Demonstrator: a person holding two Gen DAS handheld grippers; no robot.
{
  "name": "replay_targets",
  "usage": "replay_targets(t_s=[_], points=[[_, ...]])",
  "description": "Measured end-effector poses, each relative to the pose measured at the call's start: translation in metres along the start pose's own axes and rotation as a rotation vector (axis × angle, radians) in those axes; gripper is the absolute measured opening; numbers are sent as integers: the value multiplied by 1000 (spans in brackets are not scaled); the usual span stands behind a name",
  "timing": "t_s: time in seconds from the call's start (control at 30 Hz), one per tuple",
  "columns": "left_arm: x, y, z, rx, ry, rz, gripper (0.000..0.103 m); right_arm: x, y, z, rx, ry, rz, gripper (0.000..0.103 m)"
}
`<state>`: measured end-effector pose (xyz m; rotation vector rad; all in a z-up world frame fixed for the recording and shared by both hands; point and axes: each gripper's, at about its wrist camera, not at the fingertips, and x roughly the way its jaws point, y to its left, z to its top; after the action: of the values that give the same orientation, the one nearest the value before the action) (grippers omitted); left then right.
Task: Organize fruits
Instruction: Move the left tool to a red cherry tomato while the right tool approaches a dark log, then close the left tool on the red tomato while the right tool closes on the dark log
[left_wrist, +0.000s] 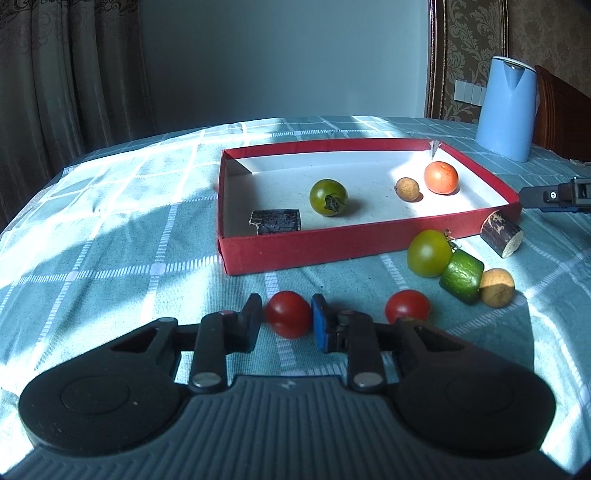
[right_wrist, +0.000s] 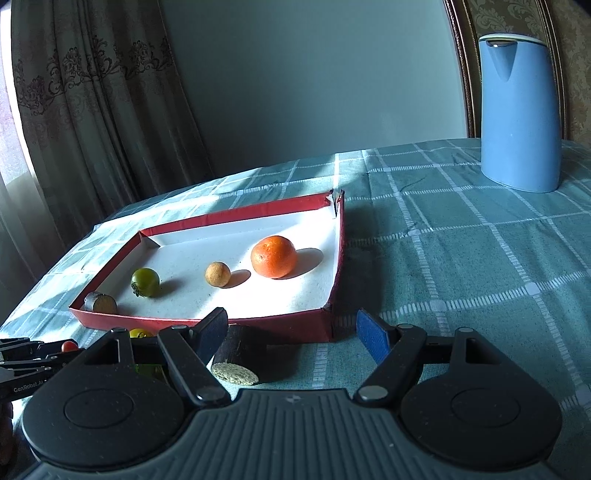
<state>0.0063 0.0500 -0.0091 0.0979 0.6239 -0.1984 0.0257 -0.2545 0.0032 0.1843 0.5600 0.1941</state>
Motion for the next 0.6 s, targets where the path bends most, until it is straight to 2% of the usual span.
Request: replay_targets(t_s=[0.23,0.6], points=[[0,1,0,-7,0,-5,26,1,10,-8,-75,58,89,76],[0,1,0,-7,0,-5,26,25,36,-20,-149,115,64,76]])
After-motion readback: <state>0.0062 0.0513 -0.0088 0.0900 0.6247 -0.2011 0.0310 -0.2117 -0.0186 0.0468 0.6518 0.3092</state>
